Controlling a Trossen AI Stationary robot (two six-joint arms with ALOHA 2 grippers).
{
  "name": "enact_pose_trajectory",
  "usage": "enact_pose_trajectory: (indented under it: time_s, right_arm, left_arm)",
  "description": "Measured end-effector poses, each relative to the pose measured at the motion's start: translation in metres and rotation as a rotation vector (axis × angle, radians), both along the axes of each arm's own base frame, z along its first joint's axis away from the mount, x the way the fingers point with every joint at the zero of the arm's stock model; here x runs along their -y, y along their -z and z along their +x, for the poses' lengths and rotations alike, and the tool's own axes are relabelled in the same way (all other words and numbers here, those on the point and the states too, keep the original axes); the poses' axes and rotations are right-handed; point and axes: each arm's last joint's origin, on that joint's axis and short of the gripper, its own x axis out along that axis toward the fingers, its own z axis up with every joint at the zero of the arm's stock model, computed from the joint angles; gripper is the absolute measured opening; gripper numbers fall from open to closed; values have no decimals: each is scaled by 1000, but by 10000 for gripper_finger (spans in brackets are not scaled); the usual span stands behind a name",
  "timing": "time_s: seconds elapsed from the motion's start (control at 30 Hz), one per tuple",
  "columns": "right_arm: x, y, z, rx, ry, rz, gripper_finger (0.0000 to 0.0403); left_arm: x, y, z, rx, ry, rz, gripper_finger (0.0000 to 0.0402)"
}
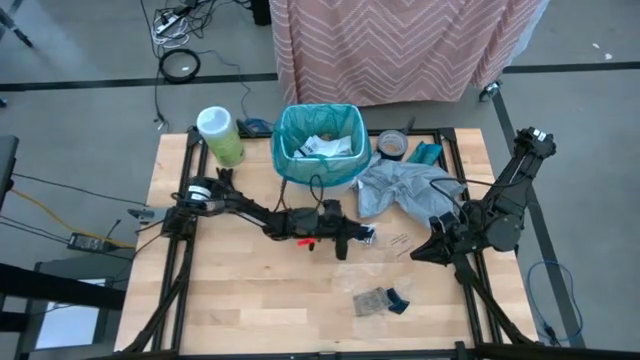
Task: Place trash/remove bag and relplace
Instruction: Put the white paper into the trash bin
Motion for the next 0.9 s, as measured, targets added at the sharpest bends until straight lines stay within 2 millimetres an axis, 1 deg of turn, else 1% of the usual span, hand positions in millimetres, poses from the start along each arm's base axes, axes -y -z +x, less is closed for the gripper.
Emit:
enact_pose_trajectory:
  time_s: [0.17,0.23,0.3,0.37,0.43,0.57,0.63,0.67,0.73,0.8,0.9]
  right_arm:
    - [0,0,0,1,0,-1,20]
    - [0,0,0,1,0,0,20]
    - [0,0,0,2,1,-1,20]
    - [0,0,0,3,5,-1,20]
    - [0,0,0,4,8,-2,20]
    - [0,0,0,4,10,-2,20]
    - [0,0,0,4,10,-2,20]
    - [0,0,0,4,10,-3,20]
    - [0,0,0,5,10,-2,20]
    - [0,-1,0,5,11,-1,20]
    - [0,-1,0,6,12,0,20]
  left_arm:
    - [2,-76,11,207,-7,80,6]
    - [-1,-109,10,289,-35,113,9]
    - [-7,-139,7,332,-75,135,11]
    - [-14,-167,3,320,-134,166,11]
    - [-22,-194,-1,262,-203,222,12]
    - [-39,-245,-17,52,-351,348,13]
    - [-48,-263,-25,-59,-402,402,13]
    - [-53,-268,-29,-120,-427,423,13]
    - [-65,-273,-34,-233,-479,450,13]
    - [-77,-269,-38,-335,-518,463,14]
    - [-94,-258,-43,-468,-532,479,23]
